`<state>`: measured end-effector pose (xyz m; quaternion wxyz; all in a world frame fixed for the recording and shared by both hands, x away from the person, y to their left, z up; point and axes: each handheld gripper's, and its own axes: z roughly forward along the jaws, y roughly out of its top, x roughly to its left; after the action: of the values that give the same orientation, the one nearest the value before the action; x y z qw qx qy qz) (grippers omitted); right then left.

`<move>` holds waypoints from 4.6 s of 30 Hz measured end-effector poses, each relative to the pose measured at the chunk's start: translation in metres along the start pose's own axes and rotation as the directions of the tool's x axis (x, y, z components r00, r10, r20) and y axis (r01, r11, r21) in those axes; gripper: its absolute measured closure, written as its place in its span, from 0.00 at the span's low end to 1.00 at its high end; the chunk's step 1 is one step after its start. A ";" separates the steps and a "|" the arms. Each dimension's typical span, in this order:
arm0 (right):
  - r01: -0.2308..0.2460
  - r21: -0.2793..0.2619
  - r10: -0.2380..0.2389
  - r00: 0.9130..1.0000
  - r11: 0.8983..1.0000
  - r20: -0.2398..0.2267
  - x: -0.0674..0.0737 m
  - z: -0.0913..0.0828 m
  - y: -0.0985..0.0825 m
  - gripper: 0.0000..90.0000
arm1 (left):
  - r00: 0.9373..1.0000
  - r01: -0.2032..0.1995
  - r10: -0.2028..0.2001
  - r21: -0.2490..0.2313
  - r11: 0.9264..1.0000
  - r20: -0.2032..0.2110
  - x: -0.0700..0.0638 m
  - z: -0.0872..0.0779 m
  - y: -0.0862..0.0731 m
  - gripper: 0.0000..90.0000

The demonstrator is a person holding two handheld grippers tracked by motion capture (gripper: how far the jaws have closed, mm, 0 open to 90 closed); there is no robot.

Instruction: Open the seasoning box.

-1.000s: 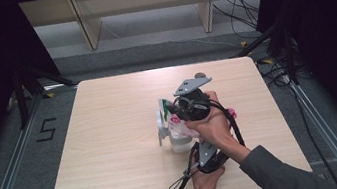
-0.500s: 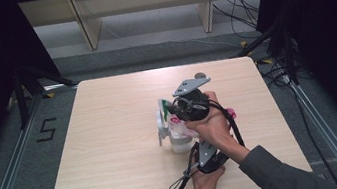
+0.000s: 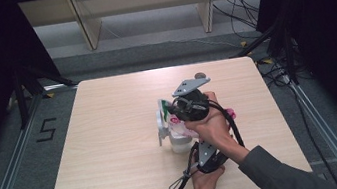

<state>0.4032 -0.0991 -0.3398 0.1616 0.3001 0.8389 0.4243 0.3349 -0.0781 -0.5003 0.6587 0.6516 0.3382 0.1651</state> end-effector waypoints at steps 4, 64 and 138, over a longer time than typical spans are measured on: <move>0.023 0.002 -0.023 1.000 1.000 0.002 -0.001 0.001 -0.002 0.99 | 1.000 0.011 -0.011 0.001 1.000 -0.004 0.000 0.002 -0.002 0.82; -0.229 -0.293 0.209 0.973 0.928 -0.098 -0.048 -0.080 -0.074 1.00 | 0.997 -0.008 0.029 0.261 0.965 -0.075 0.010 0.004 -0.014 0.52; -0.511 -0.467 0.609 0.789 0.722 0.078 -0.114 -0.121 -0.250 0.97 | 0.984 -0.133 0.159 0.247 0.960 -0.085 0.040 -0.116 0.041 0.33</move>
<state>0.3355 -0.3613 -0.4695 0.1800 0.5450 0.5712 0.5868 0.2962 0.0387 -0.4611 0.5423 0.7403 0.3405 0.2048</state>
